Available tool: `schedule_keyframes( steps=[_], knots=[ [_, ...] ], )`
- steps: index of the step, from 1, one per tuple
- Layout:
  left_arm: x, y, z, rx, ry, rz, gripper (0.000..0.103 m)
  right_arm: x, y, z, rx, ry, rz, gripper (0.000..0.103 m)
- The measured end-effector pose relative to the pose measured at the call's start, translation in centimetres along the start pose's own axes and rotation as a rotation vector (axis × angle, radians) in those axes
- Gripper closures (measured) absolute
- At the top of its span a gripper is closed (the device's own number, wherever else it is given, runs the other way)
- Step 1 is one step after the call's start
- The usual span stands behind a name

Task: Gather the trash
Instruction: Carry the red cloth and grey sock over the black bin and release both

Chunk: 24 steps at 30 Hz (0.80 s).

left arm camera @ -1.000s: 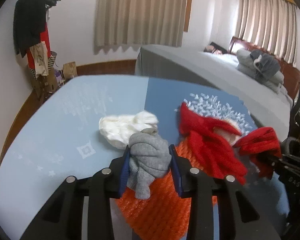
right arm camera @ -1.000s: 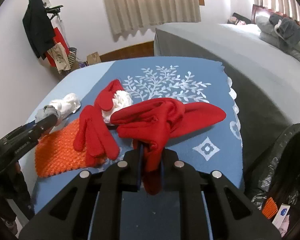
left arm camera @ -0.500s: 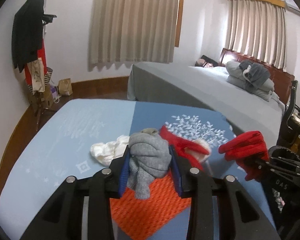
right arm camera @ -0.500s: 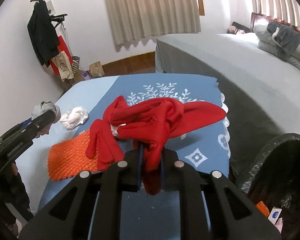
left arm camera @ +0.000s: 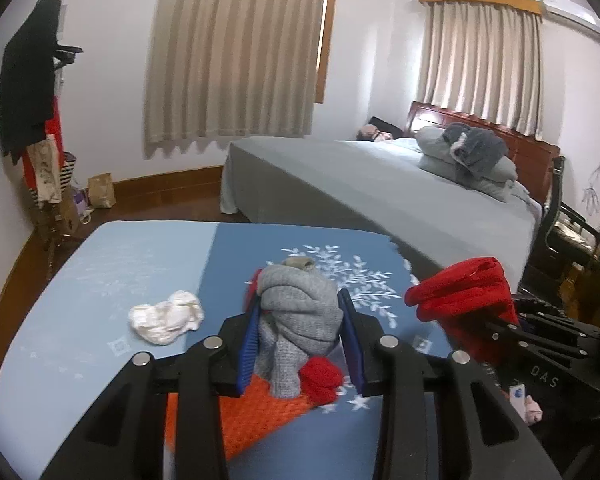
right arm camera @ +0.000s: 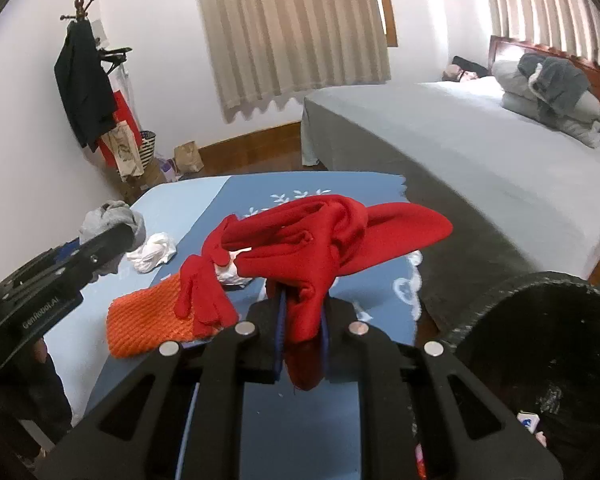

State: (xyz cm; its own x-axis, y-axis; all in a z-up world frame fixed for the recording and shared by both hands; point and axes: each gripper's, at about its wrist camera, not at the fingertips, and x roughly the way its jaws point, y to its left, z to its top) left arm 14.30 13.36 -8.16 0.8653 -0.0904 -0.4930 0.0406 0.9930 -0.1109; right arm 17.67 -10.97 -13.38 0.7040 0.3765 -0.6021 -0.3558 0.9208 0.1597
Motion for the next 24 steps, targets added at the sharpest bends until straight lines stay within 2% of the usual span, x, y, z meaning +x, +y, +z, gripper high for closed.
schedule_keyframes(
  steps=[9,24],
  knots=[
    [-0.4,-4.8,0.0,0.048,-0.006,-0.093,0.066,-3.8,-2.8,-0.8,0.031,-0.032,-0.051,0.09],
    [0.7,-14.5,-1.1,0.131,0.031,-0.279,0.066,-9.4,-10.5,-4.1,0.13,-0.045,-0.224,0.09]
  ],
)
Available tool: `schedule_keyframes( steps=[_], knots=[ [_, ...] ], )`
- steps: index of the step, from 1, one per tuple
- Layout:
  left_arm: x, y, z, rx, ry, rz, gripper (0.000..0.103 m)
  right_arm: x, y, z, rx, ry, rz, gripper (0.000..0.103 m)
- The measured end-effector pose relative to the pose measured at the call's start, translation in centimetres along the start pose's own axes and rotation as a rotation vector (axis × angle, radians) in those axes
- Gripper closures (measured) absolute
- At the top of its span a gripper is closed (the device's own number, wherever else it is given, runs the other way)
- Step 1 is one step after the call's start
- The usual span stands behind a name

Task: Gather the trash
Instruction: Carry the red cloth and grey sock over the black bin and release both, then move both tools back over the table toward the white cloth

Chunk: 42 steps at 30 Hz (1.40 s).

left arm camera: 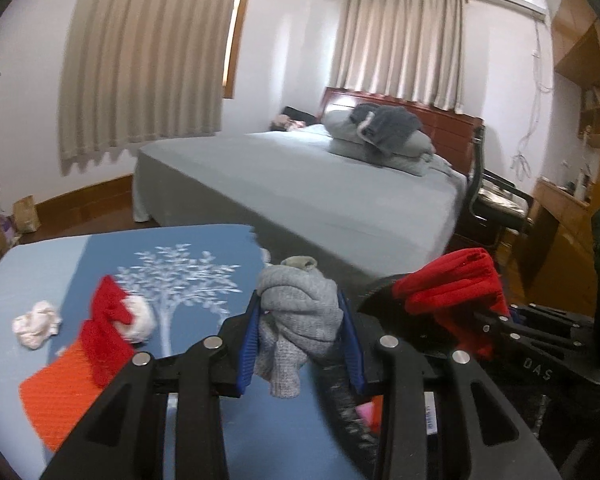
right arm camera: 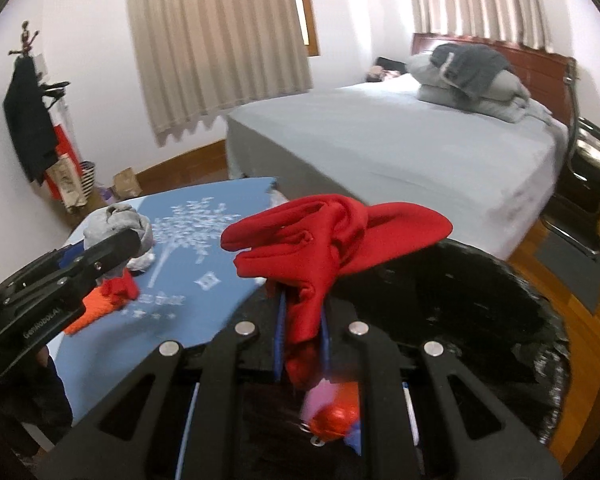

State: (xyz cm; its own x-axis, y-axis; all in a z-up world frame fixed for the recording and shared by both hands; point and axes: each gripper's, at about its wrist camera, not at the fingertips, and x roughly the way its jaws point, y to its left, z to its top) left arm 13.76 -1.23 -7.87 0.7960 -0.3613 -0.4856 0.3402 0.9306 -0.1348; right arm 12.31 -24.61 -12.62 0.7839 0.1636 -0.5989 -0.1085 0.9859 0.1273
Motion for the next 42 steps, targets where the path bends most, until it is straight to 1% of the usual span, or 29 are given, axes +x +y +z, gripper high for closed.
schedule_keyframes(
  steps=[5,13,14,16,18,19,20,21,23,24,25,27,28,29,30,35,38,42],
  knots=[
    [1.9,-2.8,0.0,0.025,0.029,-0.057,0.066,-0.4,-3.1,-1.2,0.037,0.015,-0.056,0.09],
    [4.5,-6.7,-0.4,0.065,0.06,-0.126,0.066,-0.3,-6.9,-3.0,0.089,0.045,-0.112,0.09],
    [4.8,-7.2,-0.4,0.069,0.063,-0.133,0.066,-0.2,-7.2,-3.1,0.095,0.048,-0.12,0.088],
    [5.2,-7.9,-0.5,0.073,0.068,-0.148,0.066,-0.2,-7.9,-3.4,0.104,0.05,-0.132,0.087],
    [5.6,-8.3,-0.6,0.075,0.077,-0.166,0.062,-0.3,-8.5,-3.7,0.111,0.052,-0.148,0.086],
    [5.8,-8.5,-0.6,0.075,0.086,-0.181,0.061,-0.3,-8.7,-3.9,0.114,0.053,-0.156,0.081],
    [6.0,-8.8,-0.6,0.073,0.088,-0.185,0.055,-0.4,-9.0,-4.1,0.119,0.054,-0.164,0.073],
    [6.0,-8.9,-0.6,0.071,0.088,-0.19,0.048,-0.4,-9.2,-4.2,0.121,0.053,-0.17,0.069],
    [5.9,-8.9,-0.5,0.07,0.084,-0.2,0.044,-0.7,-9.6,-4.4,0.126,0.046,-0.183,0.053],
    [5.8,-8.8,-0.5,0.071,0.081,-0.197,0.04,-0.8,-9.7,-4.5,0.127,0.043,-0.191,0.048],
    [5.6,-8.7,-0.5,0.071,0.078,-0.193,0.039,-1.0,-9.9,-4.6,0.128,0.039,-0.199,0.039],
    [5.4,-8.2,-0.3,0.066,0.073,-0.182,0.037,-1.3,-10.1,-4.6,0.129,0.029,-0.208,0.03],
    [5.1,-7.9,-0.2,0.064,0.068,-0.171,0.036,-1.4,-10.2,-4.6,0.13,0.025,-0.211,0.019],
    [4.9,-7.7,-0.1,0.062,0.061,-0.16,0.03,-1.6,-10.1,-4.6,0.132,0.015,-0.218,0.01],
    [4.7,-7.3,0.1,0.059,0.055,-0.148,0.024,-1.9,-10.0,-4.5,0.136,0.004,-0.219,0.01],
    [2.7,-4.3,0.4,0.038,0.019,-0.062,0.015,-2.2,-8.9,-3.5,0.139,-0.017,-0.177,0.008],
    [1.3,-2.2,0.4,0.028,0.0,-0.008,0.013,-2.2,-7.5,-2.8,0.127,-0.032,-0.155,0.007],
    [-0.2,0.7,0.1,0.011,-0.011,0.065,0.012,-1.6,-4.9,-1.9,0.105,-0.045,-0.109,0.007]
  ],
)
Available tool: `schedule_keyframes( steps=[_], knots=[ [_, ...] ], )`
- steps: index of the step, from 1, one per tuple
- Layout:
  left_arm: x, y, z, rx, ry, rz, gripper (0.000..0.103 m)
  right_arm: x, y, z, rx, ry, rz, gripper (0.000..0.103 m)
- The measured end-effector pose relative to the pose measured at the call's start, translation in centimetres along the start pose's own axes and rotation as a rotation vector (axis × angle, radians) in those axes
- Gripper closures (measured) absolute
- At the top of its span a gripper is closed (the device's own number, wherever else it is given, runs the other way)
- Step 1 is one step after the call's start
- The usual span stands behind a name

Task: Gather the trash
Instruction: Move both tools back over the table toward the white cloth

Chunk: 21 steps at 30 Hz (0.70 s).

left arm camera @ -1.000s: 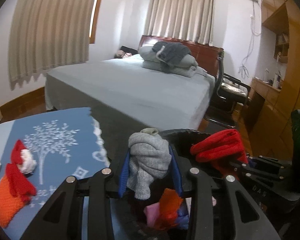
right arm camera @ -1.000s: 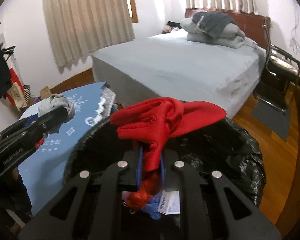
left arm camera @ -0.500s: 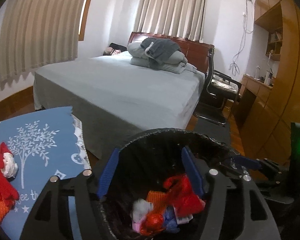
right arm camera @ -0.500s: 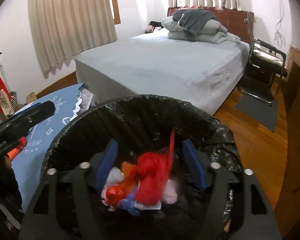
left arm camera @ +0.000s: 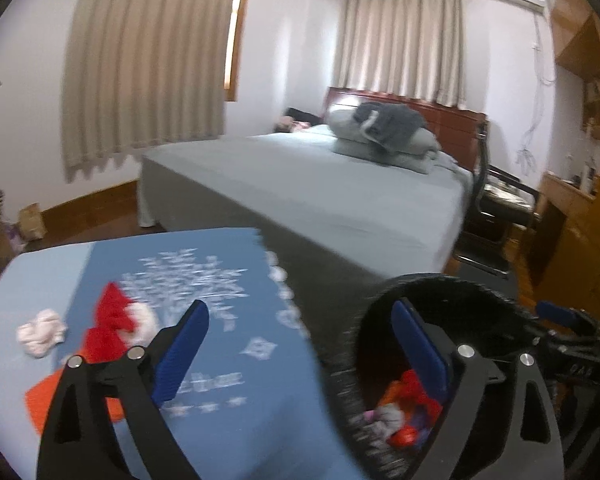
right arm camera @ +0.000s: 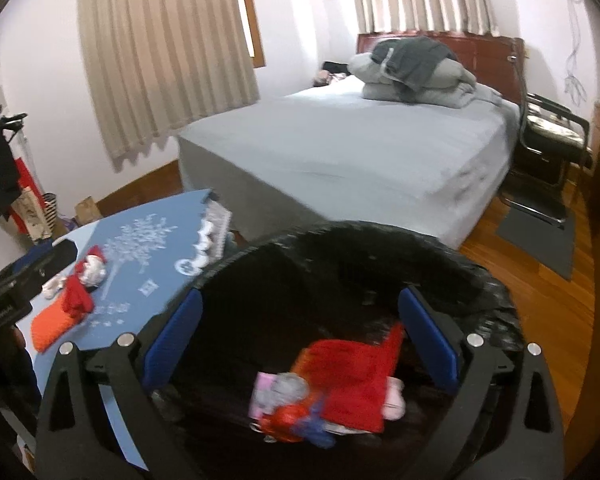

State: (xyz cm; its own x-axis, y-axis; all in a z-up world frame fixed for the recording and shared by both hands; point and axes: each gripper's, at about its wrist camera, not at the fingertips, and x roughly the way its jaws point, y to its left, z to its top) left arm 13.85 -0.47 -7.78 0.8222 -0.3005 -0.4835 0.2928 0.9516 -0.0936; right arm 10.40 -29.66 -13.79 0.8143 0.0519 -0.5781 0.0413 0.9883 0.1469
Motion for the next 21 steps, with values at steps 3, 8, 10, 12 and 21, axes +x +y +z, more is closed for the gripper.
schedule_keyframes(
  steps=[3,8,10,12,21],
  knots=[
    [-1.0,2.5,-0.3,-0.024,-0.006,0.054,0.012,0.6,2.5,0.4,-0.029,-0.002,0.037,0.007],
    [-2.3,6.6,-1.0,-0.056,-0.01,0.142,0.012,1.8,6.5,0.9,-0.075,0.002,0.092,0.007],
    [-2.6,8.0,-1.2,-0.071,-0.008,0.17,0.012,2.3,8.0,1.2,-0.092,0.004,0.111,0.007],
    [-2.9,9.6,-1.5,-0.086,-0.007,0.201,0.012,3.0,9.7,1.4,-0.112,0.009,0.13,0.007],
    [-3.1,14.6,-2.6,-0.123,0.011,0.298,0.012,6.0,15.2,2.0,-0.158,0.02,0.188,0.007]
  ],
)
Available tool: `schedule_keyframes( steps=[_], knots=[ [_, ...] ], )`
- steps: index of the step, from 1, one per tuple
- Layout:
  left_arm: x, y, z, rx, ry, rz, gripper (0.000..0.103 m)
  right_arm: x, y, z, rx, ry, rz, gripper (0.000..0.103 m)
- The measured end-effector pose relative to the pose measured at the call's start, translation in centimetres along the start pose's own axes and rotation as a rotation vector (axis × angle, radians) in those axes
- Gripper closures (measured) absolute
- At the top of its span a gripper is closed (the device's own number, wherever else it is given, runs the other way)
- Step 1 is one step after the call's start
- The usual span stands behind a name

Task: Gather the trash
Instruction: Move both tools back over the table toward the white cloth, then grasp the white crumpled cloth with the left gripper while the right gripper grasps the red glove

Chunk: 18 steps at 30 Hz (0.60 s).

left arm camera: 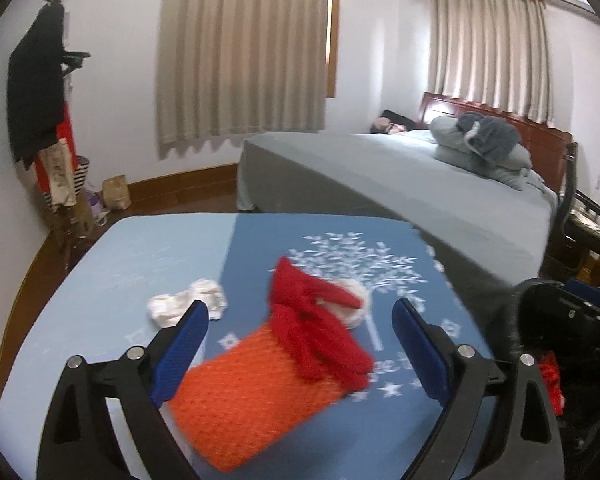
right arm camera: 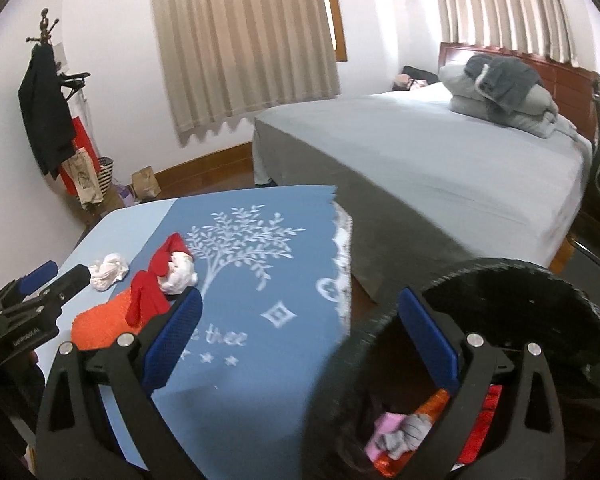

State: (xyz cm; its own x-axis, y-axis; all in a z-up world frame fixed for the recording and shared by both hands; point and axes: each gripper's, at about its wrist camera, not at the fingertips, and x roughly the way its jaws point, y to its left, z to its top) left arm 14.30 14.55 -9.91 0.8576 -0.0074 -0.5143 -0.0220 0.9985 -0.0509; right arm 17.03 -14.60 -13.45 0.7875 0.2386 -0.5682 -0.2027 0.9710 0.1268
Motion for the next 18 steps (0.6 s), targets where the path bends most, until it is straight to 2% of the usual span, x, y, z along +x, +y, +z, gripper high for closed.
schedule_keyframes(
  steps=[18],
  knots=[
    [5.6,6.8,-0.5,-0.051,0.074,0.126,0.012,9.6,5.6,0.5,-0.054,0.079,0.076,0.007]
  ],
)
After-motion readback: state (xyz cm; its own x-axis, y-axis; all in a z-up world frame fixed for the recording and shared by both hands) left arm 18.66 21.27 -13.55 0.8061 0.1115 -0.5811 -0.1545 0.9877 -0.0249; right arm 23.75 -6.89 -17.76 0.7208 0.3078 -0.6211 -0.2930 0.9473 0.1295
